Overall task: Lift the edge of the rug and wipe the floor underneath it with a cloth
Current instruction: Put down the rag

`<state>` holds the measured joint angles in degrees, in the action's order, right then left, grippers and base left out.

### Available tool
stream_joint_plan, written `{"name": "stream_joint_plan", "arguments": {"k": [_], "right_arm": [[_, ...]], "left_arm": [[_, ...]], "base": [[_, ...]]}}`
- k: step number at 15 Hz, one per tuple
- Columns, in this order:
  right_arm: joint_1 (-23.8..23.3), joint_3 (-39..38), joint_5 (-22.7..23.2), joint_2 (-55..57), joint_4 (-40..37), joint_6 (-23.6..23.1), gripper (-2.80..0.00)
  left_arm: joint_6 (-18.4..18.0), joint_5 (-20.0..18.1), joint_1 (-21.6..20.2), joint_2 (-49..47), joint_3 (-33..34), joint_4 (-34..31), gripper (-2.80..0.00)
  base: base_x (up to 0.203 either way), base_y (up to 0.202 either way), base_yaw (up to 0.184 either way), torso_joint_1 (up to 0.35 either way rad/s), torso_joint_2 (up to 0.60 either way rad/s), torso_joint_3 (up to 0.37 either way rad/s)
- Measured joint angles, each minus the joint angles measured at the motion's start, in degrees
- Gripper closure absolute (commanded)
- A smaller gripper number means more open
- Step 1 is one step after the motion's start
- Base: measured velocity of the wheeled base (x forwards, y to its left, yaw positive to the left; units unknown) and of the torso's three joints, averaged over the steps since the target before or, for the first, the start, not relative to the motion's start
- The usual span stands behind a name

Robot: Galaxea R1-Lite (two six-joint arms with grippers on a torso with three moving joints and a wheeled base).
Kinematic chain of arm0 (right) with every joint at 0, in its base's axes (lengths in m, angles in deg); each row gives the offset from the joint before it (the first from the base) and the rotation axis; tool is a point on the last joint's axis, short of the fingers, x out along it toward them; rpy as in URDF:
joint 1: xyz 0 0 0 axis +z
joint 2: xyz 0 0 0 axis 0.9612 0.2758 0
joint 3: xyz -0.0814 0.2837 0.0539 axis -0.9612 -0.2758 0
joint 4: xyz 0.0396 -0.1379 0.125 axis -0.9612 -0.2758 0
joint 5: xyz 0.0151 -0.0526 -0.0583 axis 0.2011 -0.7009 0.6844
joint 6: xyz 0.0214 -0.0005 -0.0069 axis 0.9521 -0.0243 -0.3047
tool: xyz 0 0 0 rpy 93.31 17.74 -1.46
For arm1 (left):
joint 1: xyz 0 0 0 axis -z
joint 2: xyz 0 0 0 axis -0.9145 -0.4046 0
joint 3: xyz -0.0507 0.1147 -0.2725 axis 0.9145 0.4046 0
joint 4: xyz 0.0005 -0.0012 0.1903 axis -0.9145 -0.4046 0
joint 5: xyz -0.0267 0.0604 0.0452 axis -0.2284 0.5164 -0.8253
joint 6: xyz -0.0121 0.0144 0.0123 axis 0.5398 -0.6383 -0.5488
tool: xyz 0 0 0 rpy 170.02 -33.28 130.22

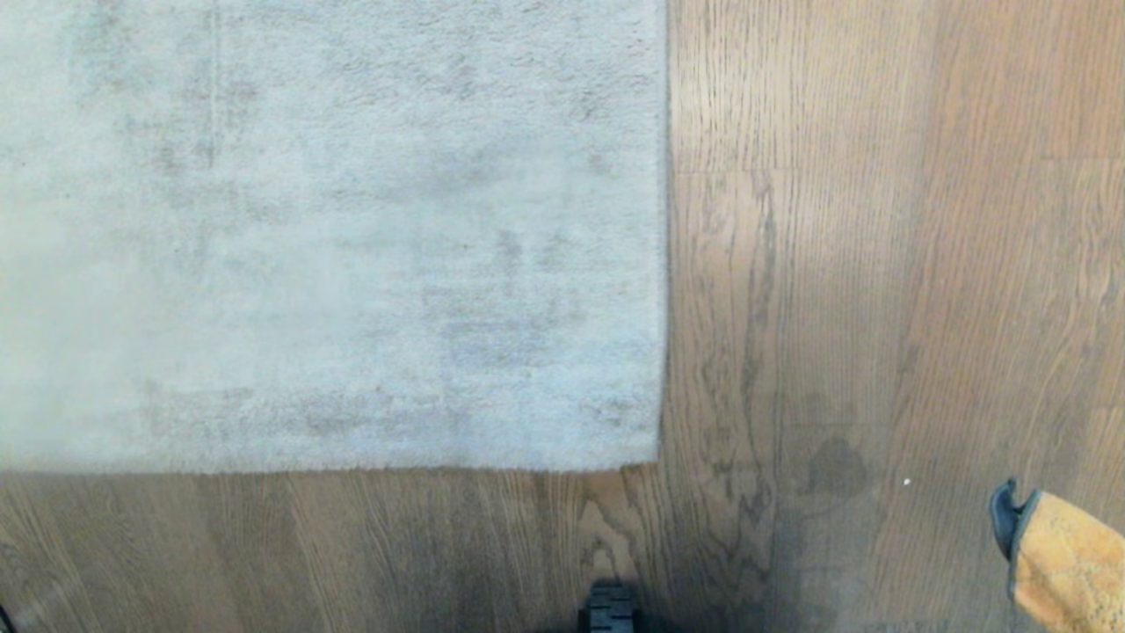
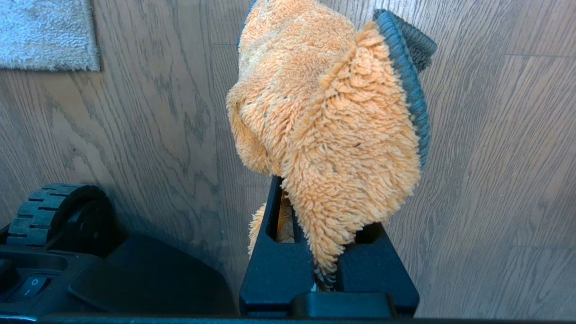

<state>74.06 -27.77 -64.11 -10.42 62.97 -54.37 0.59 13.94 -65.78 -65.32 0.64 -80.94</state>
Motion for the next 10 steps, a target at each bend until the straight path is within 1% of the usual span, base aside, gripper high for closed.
{"name": "stream_joint_plan", "arguments": {"k": [10], "right_arm": [[0.0, 0.0, -0.01, 0.0, -0.03, -0.02, 0.0]], "left_arm": [[0.02, 0.05, 0.0, 0.0, 0.03, -0.01, 0.0]], "base": [[0.0, 0.0, 0.0, 0.0, 0.0, 0.0]]}}
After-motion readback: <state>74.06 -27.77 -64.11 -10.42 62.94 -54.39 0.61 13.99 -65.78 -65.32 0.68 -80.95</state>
